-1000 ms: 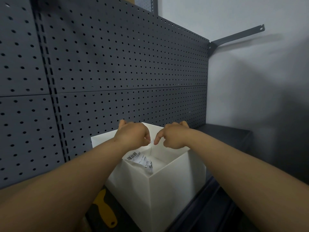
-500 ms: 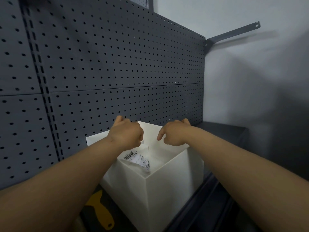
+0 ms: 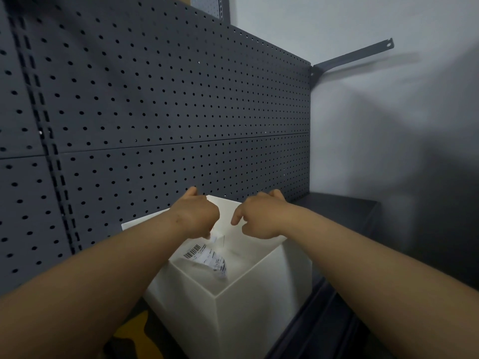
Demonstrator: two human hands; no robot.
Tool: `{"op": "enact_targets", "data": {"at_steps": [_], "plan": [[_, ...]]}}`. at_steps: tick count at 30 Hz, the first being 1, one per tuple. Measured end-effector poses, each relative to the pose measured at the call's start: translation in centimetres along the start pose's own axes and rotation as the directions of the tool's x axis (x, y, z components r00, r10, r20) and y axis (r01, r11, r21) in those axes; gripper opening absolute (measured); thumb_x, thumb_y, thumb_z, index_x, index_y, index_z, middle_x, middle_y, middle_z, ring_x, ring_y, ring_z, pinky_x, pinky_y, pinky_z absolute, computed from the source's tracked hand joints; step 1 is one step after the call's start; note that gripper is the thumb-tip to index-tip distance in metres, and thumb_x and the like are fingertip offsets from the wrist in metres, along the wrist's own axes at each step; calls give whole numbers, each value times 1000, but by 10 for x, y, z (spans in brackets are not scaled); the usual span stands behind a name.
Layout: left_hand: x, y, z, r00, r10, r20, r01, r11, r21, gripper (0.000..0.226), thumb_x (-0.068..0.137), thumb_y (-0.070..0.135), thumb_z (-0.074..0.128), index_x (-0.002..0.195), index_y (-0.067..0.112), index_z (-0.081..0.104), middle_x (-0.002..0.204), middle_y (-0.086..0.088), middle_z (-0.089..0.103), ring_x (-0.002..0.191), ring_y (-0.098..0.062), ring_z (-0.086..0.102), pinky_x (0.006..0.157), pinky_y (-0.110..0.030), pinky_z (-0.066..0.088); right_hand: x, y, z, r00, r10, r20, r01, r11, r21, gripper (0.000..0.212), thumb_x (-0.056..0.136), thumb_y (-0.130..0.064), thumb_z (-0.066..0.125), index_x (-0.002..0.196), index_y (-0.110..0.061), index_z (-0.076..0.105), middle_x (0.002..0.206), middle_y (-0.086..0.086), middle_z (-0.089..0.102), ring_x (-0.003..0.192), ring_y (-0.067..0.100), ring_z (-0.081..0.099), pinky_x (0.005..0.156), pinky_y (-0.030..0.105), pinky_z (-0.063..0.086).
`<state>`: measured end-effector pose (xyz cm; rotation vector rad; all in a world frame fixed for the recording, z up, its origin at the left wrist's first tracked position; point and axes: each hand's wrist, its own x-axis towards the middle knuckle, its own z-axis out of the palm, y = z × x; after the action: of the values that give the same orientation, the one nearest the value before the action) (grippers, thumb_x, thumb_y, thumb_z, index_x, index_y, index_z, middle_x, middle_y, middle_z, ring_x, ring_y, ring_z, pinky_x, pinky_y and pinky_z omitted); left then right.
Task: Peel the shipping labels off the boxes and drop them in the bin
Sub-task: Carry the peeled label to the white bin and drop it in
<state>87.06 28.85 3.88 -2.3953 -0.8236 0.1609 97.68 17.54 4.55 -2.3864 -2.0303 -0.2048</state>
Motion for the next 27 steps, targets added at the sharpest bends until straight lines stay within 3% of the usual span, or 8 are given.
{"op": "enact_targets", "data": {"at_steps": [2, 5, 8, 10, 13, 17, 22, 27], "plan": [[4, -1, 1, 1000, 2, 19, -2, 1000, -17, 15, 90, 23, 56, 78, 20, 66, 68, 7, 48, 84, -16, 40, 105, -33, 23, 0, 2, 0, 1000, -1, -4, 1, 1000, 10, 42, 95, -21, 41, 132, -37, 51, 133, -7, 52, 128, 21, 37, 109, 38, 18], [7, -4, 4, 1000, 1, 15, -1, 999, -38, 30, 88, 14, 50, 59, 21, 47, 63, 7, 44, 82, -17, 43, 106, -34, 22, 0, 4, 1, 1000, 1, -3, -1, 1000, 9, 42, 95, -21, 41, 132, -37, 51, 133, -7, 52, 128, 20, 37, 108, 38, 18], [7, -8, 6, 1000, 6, 6, -5, 991, -132, 18, 89, 15, 54, 87, 29, 65, 89, 10, 65, 93, -14, 46, 104, -34, 20, 1, 6, 2, 1000, 7, 8, -7, 1000, 2, 41, 95, -22, 41, 133, -37, 50, 134, -7, 51, 128, 21, 37, 110, 39, 17], [7, -9, 5, 1000, 0, -1, 0, 982, -189, 20, 88, 21, 58, 100, 35, 65, 103, 12, 64, 95, -12, 40, 103, -34, 21, 2, 6, 2, 1000, 13, 18, -13, 1000, -1, 41, 96, -23, 41, 134, -36, 49, 136, -7, 50, 129, 21, 37, 111, 40, 16], [6, -7, 5, 999, -6, -45, -3, 980, -198, 14, 88, 28, 58, 93, 35, 68, 99, 12, 59, 93, -11, 38, 102, -34, 22, 2, 7, 2, 1000, 12, 24, -12, 1000, -1, 41, 96, -25, 41, 134, -36, 49, 136, -7, 50, 130, 21, 37, 111, 40, 16], [4, -3, 5, 997, -41, -68, 27, 981, -192, 24, 88, 33, 48, 92, 31, 71, 86, 11, 51, 91, -14, 38, 99, -34, 22, 1, 7, 3, 1000, 7, 30, -7, 1000, -4, 42, 96, -24, 41, 135, -36, 49, 137, -6, 50, 130, 22, 37, 111, 40, 16], [5, -3, 1, 994, -91, 63, 104, 961, -256, 36, 94, 46, 37, 98, 35, 71, 94, 11, 53, 97, -14, 32, 102, -37, 19, 0, 8, 3, 999, 8, 38, -8, 1000, -4, 42, 96, -23, 41, 135, -36, 49, 138, -6, 49, 131, 22, 36, 112, 40, 15], [7, -7, 4, 987, -56, 152, 95, 960, -263, 30, 94, 48, 44, 106, 36, 68, 97, 11, 60, 104, -16, 39, 104, -38, 17, -2, 10, 2, 999, 11, 44, -11, 1000, -1, 42, 96, -23, 40, 135, -36, 48, 138, -7, 49, 132, 21, 36, 112, 41, 15]]}}
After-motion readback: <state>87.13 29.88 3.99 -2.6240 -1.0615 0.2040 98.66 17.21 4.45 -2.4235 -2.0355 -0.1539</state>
